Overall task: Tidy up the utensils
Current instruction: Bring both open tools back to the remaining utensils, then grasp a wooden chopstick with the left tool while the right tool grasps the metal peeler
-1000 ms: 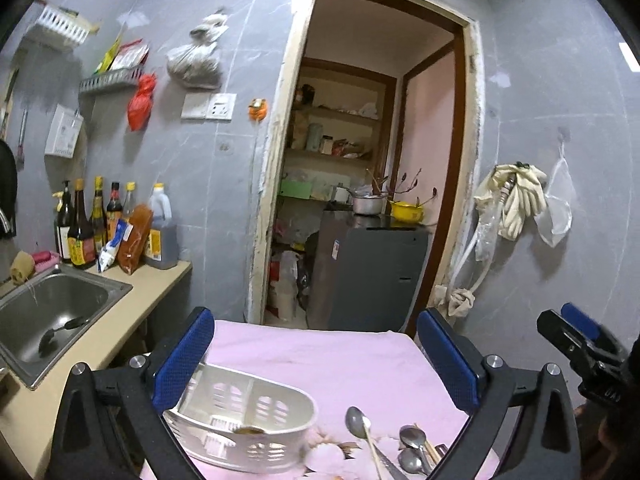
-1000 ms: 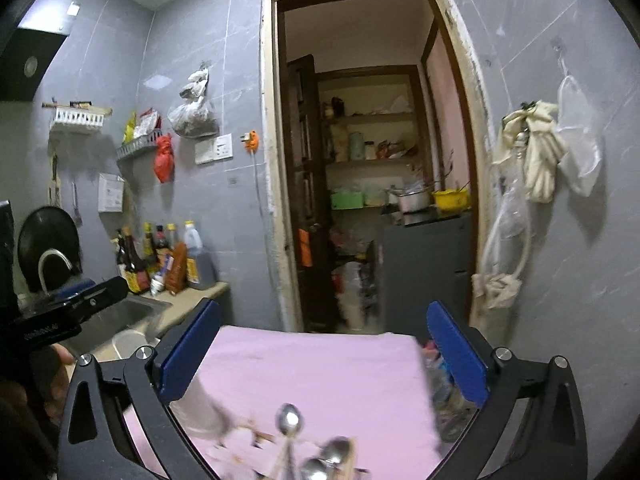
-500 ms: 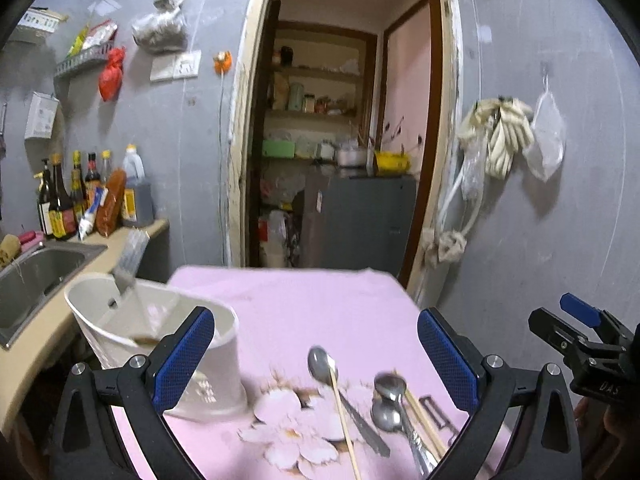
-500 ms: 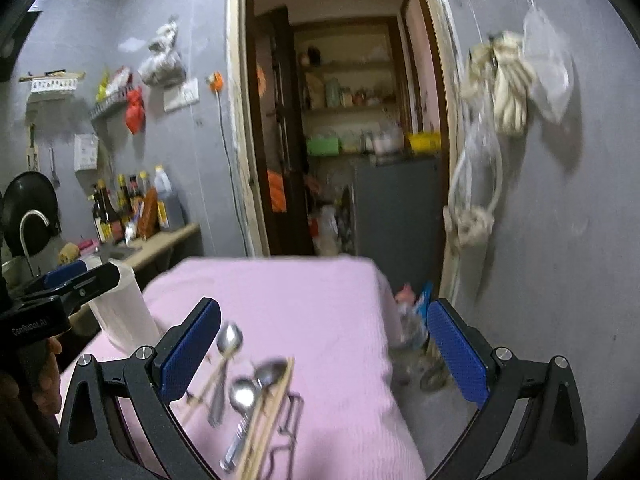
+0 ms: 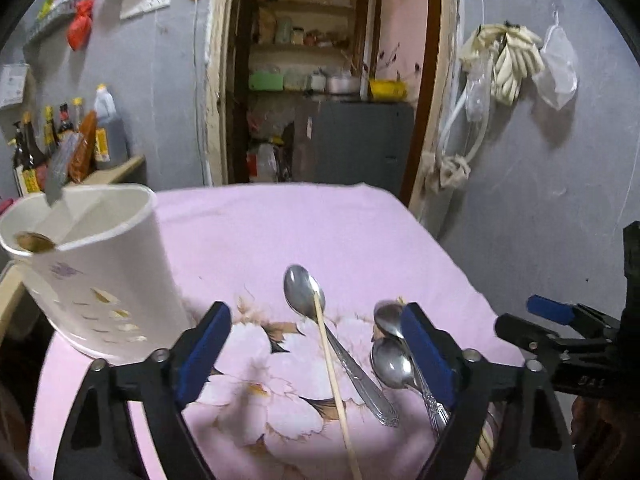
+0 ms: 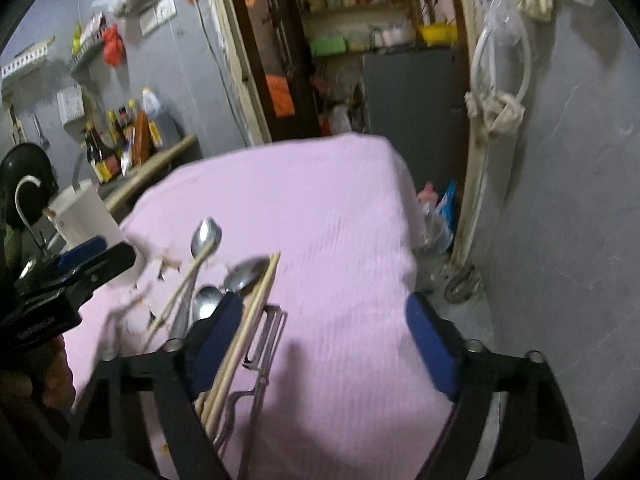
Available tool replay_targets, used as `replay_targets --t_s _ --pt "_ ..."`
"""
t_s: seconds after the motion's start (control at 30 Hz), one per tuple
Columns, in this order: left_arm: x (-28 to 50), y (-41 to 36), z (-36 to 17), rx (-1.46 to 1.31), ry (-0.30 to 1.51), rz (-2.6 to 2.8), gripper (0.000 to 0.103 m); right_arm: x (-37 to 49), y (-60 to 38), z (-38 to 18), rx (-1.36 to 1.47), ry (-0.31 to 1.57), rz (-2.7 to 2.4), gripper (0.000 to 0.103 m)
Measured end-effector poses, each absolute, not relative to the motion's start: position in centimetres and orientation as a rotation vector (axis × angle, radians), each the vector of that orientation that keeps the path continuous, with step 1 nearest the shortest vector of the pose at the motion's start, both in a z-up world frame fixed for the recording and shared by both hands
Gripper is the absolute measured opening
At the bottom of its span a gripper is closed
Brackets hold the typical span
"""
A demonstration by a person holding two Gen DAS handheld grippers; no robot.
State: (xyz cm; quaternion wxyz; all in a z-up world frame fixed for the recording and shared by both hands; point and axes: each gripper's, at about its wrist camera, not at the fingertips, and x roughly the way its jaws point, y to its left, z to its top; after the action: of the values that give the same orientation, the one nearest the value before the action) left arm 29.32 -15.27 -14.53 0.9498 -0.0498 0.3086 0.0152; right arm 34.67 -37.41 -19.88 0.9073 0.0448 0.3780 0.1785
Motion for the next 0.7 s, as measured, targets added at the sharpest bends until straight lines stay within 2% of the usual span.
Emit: replay_targets --t_s 0.07,0.2,0.3,0.37,0.47,0.7 --pt "30.0 -15.4 -15.3 -0.109 0.66 0.03 0.073 34.9 -36.8 -20.7 0.092 0.815 0.387 0.064" --pt "31.4 -15.3 -16.9 -0.117 0.741 0.034 0.056 35.0 -35.3 -21.7 0.099 0.865 0.426 0.057" --pt "32.0 -15.1 -17.8 -0.137 0.785 0.026 0.049 34.9 -34.2 -22.2 0.086 0.884 0.451 0.051" --pt "32.5 -14.9 -18.3 -0.154 0.819 0.017 0.042 34.9 -33.5 -22.5 0.064 0.901 0.451 0.041" --pt "33.4 -14.8 -19.2 -0.173 0.878 0.0 0.029 35.0 -33.2 -22.5 0.061 0.912 0.449 0.041" --pt "34.6 -14.9 -19.7 -0.205 0.923 -0.032 0.023 35.8 -32.9 -22.4 0.069 0.947 0.422 0.041"
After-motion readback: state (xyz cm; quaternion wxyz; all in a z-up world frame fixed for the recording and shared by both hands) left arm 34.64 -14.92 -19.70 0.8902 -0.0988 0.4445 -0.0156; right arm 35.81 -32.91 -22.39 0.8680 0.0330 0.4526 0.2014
